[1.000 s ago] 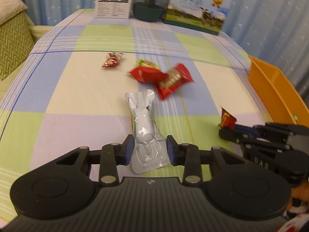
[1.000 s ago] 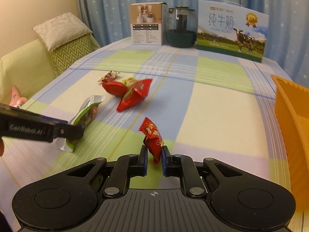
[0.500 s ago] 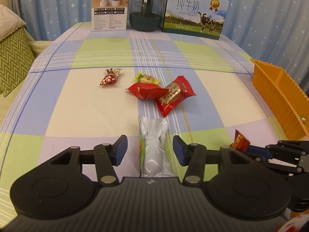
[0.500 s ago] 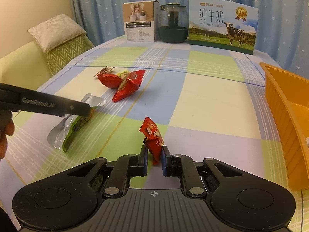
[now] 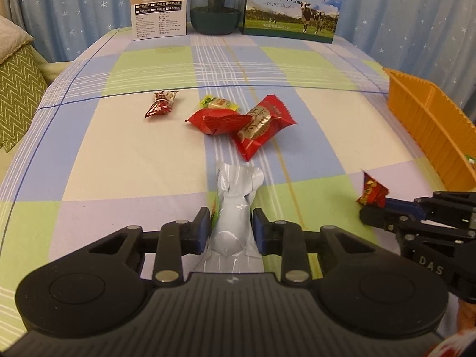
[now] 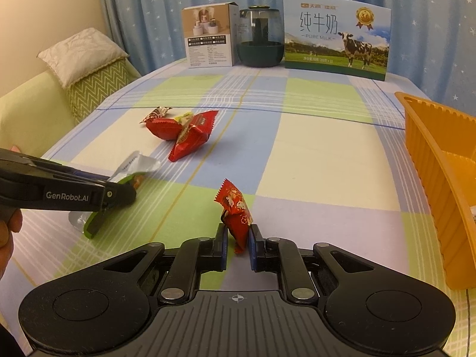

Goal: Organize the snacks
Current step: 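Lift the foil pouch with the left tool while the right tool regrips the red candy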

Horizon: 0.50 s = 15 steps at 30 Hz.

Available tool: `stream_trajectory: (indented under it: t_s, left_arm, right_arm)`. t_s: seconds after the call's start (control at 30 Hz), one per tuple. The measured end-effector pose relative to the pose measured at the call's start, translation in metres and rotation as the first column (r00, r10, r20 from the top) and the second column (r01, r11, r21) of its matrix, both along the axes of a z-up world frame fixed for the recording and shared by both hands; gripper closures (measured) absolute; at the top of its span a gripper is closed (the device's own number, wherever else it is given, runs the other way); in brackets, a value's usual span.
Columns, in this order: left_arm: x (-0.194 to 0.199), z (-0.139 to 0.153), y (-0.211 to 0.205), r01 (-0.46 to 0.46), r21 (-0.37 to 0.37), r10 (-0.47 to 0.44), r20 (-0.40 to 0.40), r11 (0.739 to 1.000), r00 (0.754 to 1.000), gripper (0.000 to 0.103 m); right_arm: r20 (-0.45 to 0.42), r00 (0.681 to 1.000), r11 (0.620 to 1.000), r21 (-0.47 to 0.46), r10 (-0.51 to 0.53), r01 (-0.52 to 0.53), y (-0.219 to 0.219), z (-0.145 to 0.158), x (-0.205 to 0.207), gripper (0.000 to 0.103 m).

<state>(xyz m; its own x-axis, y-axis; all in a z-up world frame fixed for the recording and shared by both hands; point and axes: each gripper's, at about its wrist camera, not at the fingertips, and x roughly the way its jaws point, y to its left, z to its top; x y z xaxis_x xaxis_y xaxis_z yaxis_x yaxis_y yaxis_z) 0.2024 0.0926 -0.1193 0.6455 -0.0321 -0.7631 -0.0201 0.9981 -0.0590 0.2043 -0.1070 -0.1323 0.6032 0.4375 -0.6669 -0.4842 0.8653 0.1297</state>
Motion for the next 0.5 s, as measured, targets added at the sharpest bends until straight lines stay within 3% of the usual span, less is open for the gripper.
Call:
stream_trajectory:
  t_s: [0.5]
  left_arm:
    - [-0.013,0.007,-0.005,0.010,-0.028,-0.009,0.019,1.000,1.000,0.076]
  right_arm:
    - [0.026,1.000,1.000,-0.025,-0.016,0.016,-0.003,0.003,-0.003,0.088]
